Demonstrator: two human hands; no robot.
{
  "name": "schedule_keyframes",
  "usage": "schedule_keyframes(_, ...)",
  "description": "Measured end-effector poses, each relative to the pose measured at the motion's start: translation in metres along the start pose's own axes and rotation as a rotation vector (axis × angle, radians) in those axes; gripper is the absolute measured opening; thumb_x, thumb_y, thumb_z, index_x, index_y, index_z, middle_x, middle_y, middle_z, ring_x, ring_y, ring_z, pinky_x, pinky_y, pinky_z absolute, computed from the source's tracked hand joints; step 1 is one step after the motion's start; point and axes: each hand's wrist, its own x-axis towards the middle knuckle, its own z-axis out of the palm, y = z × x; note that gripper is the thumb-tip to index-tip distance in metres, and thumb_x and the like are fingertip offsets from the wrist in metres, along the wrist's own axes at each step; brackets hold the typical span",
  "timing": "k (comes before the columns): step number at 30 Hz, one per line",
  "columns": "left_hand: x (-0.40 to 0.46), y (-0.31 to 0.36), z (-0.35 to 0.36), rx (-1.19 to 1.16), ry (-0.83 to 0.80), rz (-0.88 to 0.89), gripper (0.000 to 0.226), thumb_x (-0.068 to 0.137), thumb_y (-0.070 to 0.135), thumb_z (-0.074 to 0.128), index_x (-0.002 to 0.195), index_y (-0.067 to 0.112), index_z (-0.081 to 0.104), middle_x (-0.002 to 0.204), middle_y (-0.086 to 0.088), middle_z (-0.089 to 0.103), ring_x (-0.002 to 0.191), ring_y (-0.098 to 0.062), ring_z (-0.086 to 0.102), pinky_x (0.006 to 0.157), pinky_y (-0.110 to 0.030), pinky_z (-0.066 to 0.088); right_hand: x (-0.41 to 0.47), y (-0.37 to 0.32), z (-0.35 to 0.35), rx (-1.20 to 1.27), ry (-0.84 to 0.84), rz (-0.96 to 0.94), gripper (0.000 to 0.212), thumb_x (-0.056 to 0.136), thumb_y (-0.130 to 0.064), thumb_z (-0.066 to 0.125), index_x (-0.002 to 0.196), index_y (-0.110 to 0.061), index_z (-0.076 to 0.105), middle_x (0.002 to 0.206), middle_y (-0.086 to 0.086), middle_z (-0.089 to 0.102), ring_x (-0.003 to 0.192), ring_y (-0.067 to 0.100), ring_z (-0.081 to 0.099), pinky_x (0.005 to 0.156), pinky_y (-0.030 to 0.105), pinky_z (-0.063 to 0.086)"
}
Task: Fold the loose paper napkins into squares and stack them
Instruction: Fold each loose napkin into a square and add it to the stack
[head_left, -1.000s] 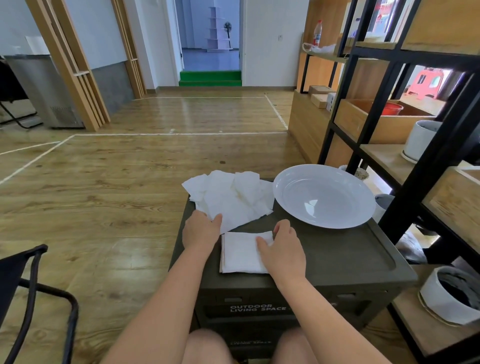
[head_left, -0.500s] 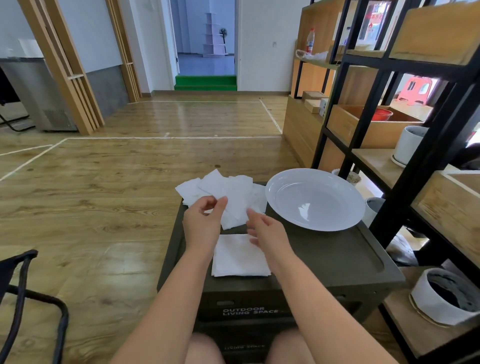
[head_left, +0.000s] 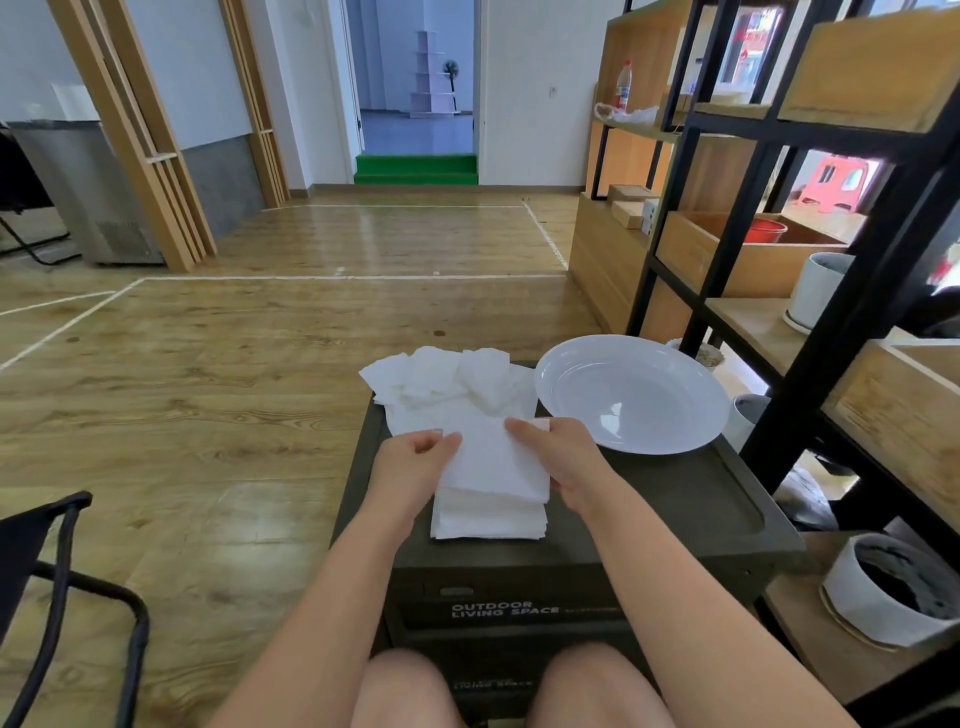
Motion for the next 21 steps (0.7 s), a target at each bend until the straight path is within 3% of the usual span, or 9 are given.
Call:
schedule_keyframes(4,-0.001,-0.017,0.005,0.179,0.124,0.046,0.018,0.089,0.031,0.063,0.075,0.021,0.069,0.080,0.009,0.067,0.078,-0.004,0.059,0.059,-0.019,0.038,0.006,0.017,0.004,-0.150,0.195,-0.051,0.023,0.091,-0.029,0.058,0.089,-0.006,0.063,0.083,0.001,0.060,0.076,0.012,0.054,0.067,0.025,0.042)
schedule_keyframes(6,-0.002,-0.024,0.007,0.278,0.165,0.062,0.018,0.090,0.033,0.061,0.078,0.021,0.068,0.077,0.011,0.065,0.071,-0.001,0.057,0.054,-0.017,0.036,0.008,0.028,0.004,-0.247,0.264,-0.123,0.021,0.091,-0.027,0.055,0.078,-0.011,0.059,0.072,-0.003,0.053,0.066,0.009,0.047,0.060,0.021,0.037)
schedule_keyframes(12,-0.006,-0.038,0.008,0.435,0.224,0.095,0.020,0.089,0.036,0.061,0.093,0.018,0.066,0.084,0.009,0.061,0.072,0.000,0.052,0.057,-0.016,0.035,0.008,0.046,0.006,-0.555,0.296,-0.289,0.010,0.094,-0.031,0.054,0.087,-0.024,0.056,0.077,-0.017,0.054,0.072,-0.001,0.050,0.058,0.010,0.031)
schedule_keyframes(21,-0.008,-0.044,0.008,0.623,0.225,0.110,0.017,0.088,0.037,0.060,0.079,0.025,0.053,0.076,0.014,0.053,0.067,0.000,0.048,0.054,-0.017,0.032,0.009,0.061,0.011,-0.717,0.364,-0.313,0.006,0.093,-0.028,0.055,0.091,-0.024,0.052,0.075,-0.012,0.053,0.067,0.003,0.050,0.053,0.014,0.032)
